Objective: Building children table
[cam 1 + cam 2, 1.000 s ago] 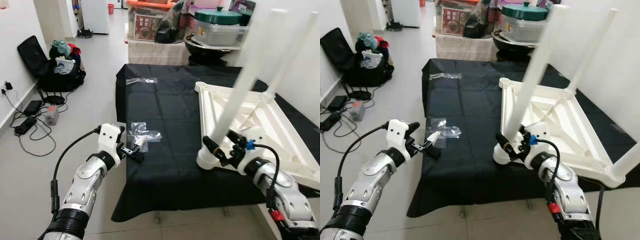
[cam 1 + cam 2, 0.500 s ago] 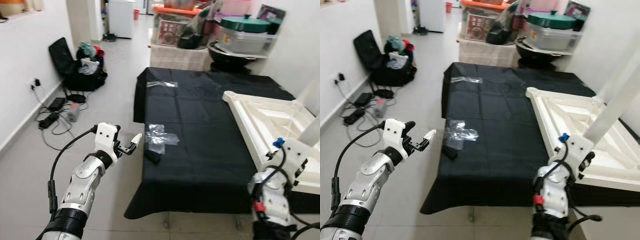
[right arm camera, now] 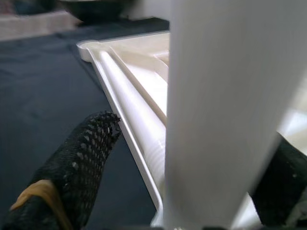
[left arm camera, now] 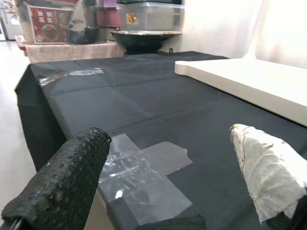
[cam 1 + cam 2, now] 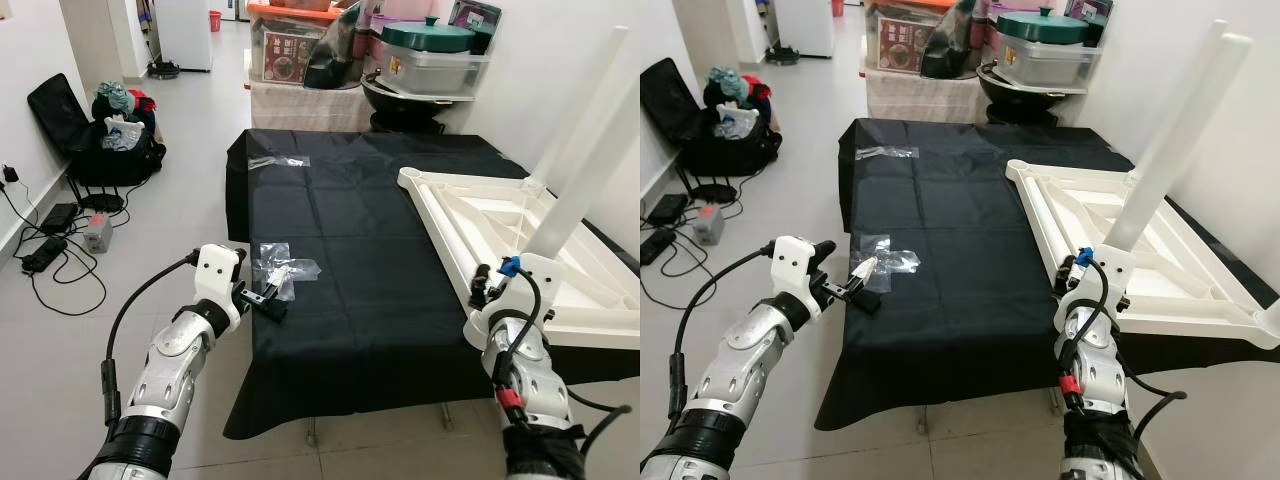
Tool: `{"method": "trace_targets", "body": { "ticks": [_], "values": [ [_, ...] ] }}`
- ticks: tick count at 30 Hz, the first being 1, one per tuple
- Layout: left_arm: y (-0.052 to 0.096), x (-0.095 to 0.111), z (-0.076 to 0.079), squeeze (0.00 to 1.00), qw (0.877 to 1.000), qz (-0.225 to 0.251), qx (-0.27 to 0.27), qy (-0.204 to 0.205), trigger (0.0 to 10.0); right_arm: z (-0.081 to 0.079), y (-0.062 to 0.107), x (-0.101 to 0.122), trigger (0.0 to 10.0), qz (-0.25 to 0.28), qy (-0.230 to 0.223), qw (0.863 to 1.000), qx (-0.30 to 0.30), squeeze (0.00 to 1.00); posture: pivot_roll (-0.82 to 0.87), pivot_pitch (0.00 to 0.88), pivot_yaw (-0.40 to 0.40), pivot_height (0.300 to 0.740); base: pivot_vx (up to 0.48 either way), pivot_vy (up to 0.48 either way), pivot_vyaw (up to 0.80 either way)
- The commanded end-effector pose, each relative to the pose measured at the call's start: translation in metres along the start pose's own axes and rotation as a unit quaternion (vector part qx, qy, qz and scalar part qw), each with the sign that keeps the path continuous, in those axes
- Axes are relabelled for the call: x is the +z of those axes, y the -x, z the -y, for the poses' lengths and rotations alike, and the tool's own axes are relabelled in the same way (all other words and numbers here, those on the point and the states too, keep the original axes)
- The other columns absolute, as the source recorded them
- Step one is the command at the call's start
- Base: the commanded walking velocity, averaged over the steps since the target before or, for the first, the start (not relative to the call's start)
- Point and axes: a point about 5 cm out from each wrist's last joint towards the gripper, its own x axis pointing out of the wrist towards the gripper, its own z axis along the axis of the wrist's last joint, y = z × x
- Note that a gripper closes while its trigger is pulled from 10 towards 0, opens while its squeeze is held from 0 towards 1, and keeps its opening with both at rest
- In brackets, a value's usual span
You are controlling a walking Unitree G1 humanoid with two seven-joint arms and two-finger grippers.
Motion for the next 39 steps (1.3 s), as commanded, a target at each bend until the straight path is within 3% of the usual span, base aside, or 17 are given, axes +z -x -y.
{"method": "trace_targets", "body": {
  "ticks": [1, 5, 13, 14, 26, 27, 28, 29, 30, 31, 32, 33, 34, 36, 37, 38, 39],
  "values": [
    [0.003, -0.002, -0.003, 0.0, 1.0, -0.006, 0.007, 0.004, 10.0, -0.004, -0.002, 0.006, 10.0, 0.006, -0.015, 1.0, 0.022, 0.0, 0.05, 0.0, -0.123, 0.74, 0.0, 0.0, 0.0],
    [0.004, -0.002, -0.005, 0.0, 1.0, -0.007, 0.011, 0.002, 10.0, 0.005, -0.01, 0.03, 10.0, 0.033, -0.017, 0.994, 0.103, 0.0, 0.05, 0.0, -0.125, 0.74, 0.0, 0.0, 0.0],
    [0.003, -0.002, -0.002, 0.0, 1.0, -0.007, 0.008, 0.004, 10.0, 0.025, -0.021, 0.037, 9.3, 0.033, 0.036, 0.994, 0.097, 0.0, 0.05, 0.0, -0.124, 0.74, 0.0, 0.0, 0.0],
    [0.003, -0.002, -0.001, 0.0, 1.0, -0.007, 0.007, 0.004, 10.0, 0.027, -0.022, 0.036, 0.0, 0.032, 0.037, 0.994, 0.1, 0.0, 0.05, 0.0, -0.124, 0.74, 0.0, 0.0, 0.0],
    [0.004, -0.002, -0.004, 0.0, 1.0, -0.01, 0.002, 0.001, 10.0, 0.027, -0.019, 0.038, 0.0, 0.045, 0.035, 0.984, 0.169, 0.0, 0.04, 0.0, -0.114, 0.74, 0.0, 0.0, 0.0],
    [0.004, -0.002, -0.003, 0.0, 1.0, -0.011, 0.0, 0.001, 10.0, 0.038, -0.022, 0.034, 0.0, 0.031, 0.047, 0.993, 0.104, 0.0, 0.04, 0.0, -0.111, 0.74, 0.0, 0.0, 0.0],
    [0.004, -0.002, -0.003, 0.0, 1.0, -0.011, 0.0, 0.001, 10.0, 0.038, -0.022, 0.034, 0.0, 0.031, 0.047, 0.993, 0.104, 0.0, 0.04, 0.0, -0.111, 0.74, 0.0, 0.0, 0.0],
    [0.004, -0.002, -0.002, 0.0, 1.0, -0.011, 0.0, 0.001, 10.0, 0.059, -0.025, 0.029, 0.0, 0.013, 0.054, 0.998, -0.029, 0.0, 0.04, 0.0, -0.11, 0.74, 0.0, 0.0, 0.0],
    [0.004, -0.003, -0.003, 0.0, 1.0, -0.013, 0.003, 0.001, 10.0, 0.081, -0.02, 0.02, 0.0, -0.005, 0.039, 0.982, -0.183, 0.0, 0.04, 0.0, -0.109, 0.74, 0.0, 0.0, 0.0],
    [0.004, -0.003, -0.003, 0.0, 1.0, -0.013, 0.003, 0.001, 10.0, 0.081, -0.02, 0.02, 0.0, -0.005, 0.039, 0.982, -0.183, 0.0, 0.04, 0.0, -0.109, 0.74, 0.0, 0.0, 0.0],
    [0.005, -0.003, -0.003, 0.0, 1.0, -0.014, 0.006, 0.0, 10.0, 0.095, -0.013, 0.013, 0.0, -0.02, 0.03, 0.959, -0.28, 0.0, 0.04, 0.0, -0.109, 0.74, 0.0, 0.0, 0.0],
    [0.005, -0.004, -0.003, 0.0, 1.0, -0.015, 0.007, 0.0, 10.0, 0.092, -0.003, 0.002, 0.0, -0.033, 0.016, 0.94, -0.338, 0.0, 0.04, 0.0, -0.106, 0.74, 0.0, 0.0, 0.0],
    [0.004, -0.004, -0.003, 0.0, 1.0, -0.016, 0.007, 0.0, 10.0, 0.072, 0.006, -0.011, 0.0, -0.045, 0.004, 0.937, -0.346, 0.0, 0.03, 0.0, -0.104, 0.74, 0.0, 0.0, 0.0],
    [0.004, -0.004, -0.003, 0.0, 1.0, -0.016, 0.007, 0.0, 10.0, 0.072, 0.006, -0.011, 0.0, -0.045, 0.004, 0.937, -0.346, 0.0, 0.03, 0.0, -0.104, 0.74, 0.0, 0.0, 0.0],
    [0.003, -0.004, -0.003, 0.0, 1.0, -0.016, 0.006, 0.0, 10.0, 0.05, 0.013, -0.021, 0.0, -0.057, -0.002, 0.942, -0.332, 0.0, 0.03, 0.0, -0.103, 0.74, 0.0, 0.0, 0.0],
    [0.003, -0.004, -0.003, 0.0, 1.0, -0.016, 0.006, 0.0, 10.0, 0.05, 0.013, -0.021, 0.0, -0.057, -0.002, 0.942, -0.332, 0.0, 0.03, 0.0, -0.103, 0.74, 0.0, 0.0, 0.0],
    [0.002, -0.004, -0.002, 0.0, 1.0, -0.017, 0.005, 0.0, 10.0, 0.023, 0.02, -0.029, 0.0, -0.068, -0.003, 0.954, -0.293, 0.0, 0.03, 0.0, -0.1, 0.74, 0.0, 0.0, 0.0]
  ]
}}
